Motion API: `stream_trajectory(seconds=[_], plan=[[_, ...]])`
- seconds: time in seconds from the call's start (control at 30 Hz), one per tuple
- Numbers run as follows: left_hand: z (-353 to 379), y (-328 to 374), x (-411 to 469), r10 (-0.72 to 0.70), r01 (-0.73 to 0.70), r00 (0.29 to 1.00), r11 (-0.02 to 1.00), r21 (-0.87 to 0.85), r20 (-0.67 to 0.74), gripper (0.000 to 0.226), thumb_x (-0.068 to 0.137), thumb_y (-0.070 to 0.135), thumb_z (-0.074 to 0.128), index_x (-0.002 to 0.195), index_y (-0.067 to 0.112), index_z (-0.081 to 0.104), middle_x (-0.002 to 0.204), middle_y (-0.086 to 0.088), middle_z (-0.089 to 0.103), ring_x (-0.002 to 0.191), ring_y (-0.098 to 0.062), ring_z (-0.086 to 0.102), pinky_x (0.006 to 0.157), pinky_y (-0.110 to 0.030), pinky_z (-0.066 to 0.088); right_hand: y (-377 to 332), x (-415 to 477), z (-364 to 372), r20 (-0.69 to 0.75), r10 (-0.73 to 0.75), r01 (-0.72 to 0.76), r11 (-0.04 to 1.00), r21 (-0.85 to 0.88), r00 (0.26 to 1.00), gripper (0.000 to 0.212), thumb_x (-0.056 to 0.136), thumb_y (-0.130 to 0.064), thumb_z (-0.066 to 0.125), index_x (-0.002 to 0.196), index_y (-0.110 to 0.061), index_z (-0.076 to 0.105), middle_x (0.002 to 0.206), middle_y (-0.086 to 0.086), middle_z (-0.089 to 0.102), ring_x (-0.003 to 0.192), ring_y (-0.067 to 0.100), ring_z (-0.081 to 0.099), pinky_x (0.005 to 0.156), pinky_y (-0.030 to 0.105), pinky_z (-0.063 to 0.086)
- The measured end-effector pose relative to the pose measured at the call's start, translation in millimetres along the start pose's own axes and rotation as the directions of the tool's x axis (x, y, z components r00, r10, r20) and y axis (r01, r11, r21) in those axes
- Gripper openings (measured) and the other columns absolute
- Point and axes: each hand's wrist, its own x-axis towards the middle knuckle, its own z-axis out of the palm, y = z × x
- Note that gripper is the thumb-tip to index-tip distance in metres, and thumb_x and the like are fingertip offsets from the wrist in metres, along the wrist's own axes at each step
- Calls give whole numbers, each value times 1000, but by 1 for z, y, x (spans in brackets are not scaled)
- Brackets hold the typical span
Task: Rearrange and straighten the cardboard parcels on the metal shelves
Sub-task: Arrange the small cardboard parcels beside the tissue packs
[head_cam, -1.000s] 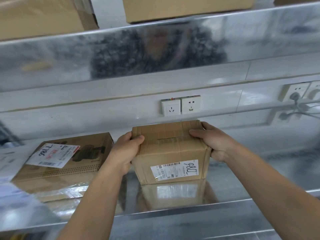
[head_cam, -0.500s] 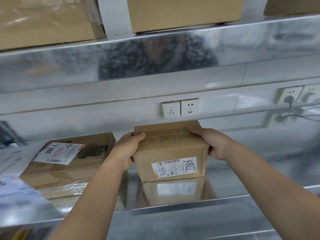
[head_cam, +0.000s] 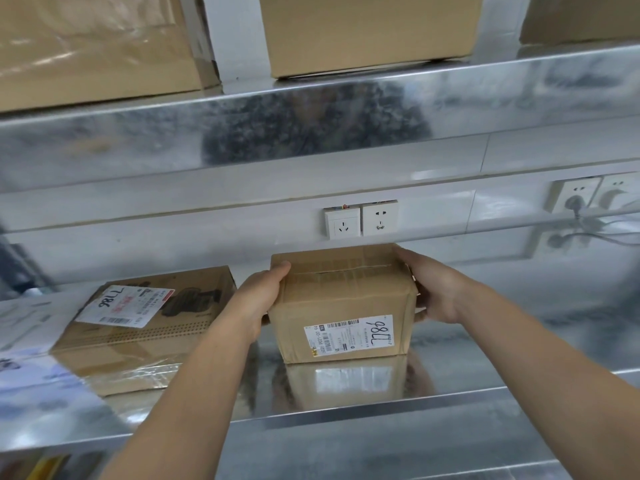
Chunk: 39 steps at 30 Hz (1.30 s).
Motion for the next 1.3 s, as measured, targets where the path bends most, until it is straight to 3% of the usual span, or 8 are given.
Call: stream_trajectory(seconds=[0.23, 0.33, 0.5, 0.57, 0.77, 0.93, 1.17, 1.3], plan=[[-9, -1, -5, 66, -66, 998, 980, -187, -8, 53, 88, 64, 58, 129, 31, 61, 125, 4, 69, 117, -21, 64, 108, -49, 46, -6, -9, -6, -4, -119, 118, 974, 194, 993, 51, 103, -62, 41, 115, -20, 66, 93, 8, 68, 79, 25, 64, 64, 34, 51], [-11, -4, -7, 71, -71, 997, 956, -284, -9, 43, 99, 58, 52, 127, 27, 61, 118, -1, 69, 112, -23, 65, 100, -48, 51, -7, -10, -7, -20, -146, 147, 955, 259, 989, 50, 104, -60, 41, 112, -17, 67, 94, 7, 68, 82, 24, 64, 68, 37, 52], [-12, -9, -10, 84, -91, 996, 909, -407, -35, 39, 100, 55, 50, 110, 20, 65, 103, -3, 66, 91, -22, 62, 78, -38, 51, -3, -9, -5, -55, -170, 179, 944, 277, 984, 44, 105, -55, 45, 99, -16, 66, 75, -2, 66, 71, 17, 61, 54, 30, 49], [-11, -12, -10, 82, -88, 996, 902, -423, -34, 40, 100, 54, 51, 111, 17, 63, 106, -5, 62, 97, -25, 59, 85, -42, 49, -1, -8, -3, -70, -169, 182, 942, 281, 983, 41, 104, -53, 49, 103, -15, 65, 79, -1, 63, 71, 17, 59, 50, 28, 50], [-12, -21, -9, 68, -49, 997, 894, -445, 26, 48, 97, 56, 55, 121, 16, 64, 121, -7, 61, 115, -28, 61, 95, -46, 48, 7, -5, 0, -57, -203, 211, 944, 252, 978, 30, 105, -41, 55, 100, -17, 71, 80, -3, 73, 77, 17, 66, 68, 32, 52], [-7, -22, -9, 91, -64, 995, 921, -384, 51, 28, 101, 39, 58, 113, 18, 73, 94, 3, 77, 106, -23, 67, 100, -46, 50, 10, -5, 6, -59, -228, 236, 936, 263, 972, 29, 102, -31, 62, 129, -21, 59, 111, 7, 74, 88, 24, 74, 72, 37, 60], [-1, -23, -6, 120, -90, 991, 929, -359, 63, 40, 93, 15, 69, 126, 33, 56, 95, 4, 79, 89, -20, 74, 75, -37, 58, 15, 1, 12, 4, -223, 217, 952, 214, 975, 46, 98, -24, 67, 134, -41, 44, 112, 6, 72, 87, 27, 72, 80, 44, 59], [1, -24, -6, 95, -55, 991, 935, -349, 99, 41, 94, 14, 69, 132, 18, 58, 107, -5, 77, 90, -23, 75, 75, -38, 59, 15, 4, 14, 26, -230, 220, 954, 204, 973, 53, 95, -21, 70, 139, -37, 44, 118, 2, 73, 92, 24, 74, 80, 40, 62]])
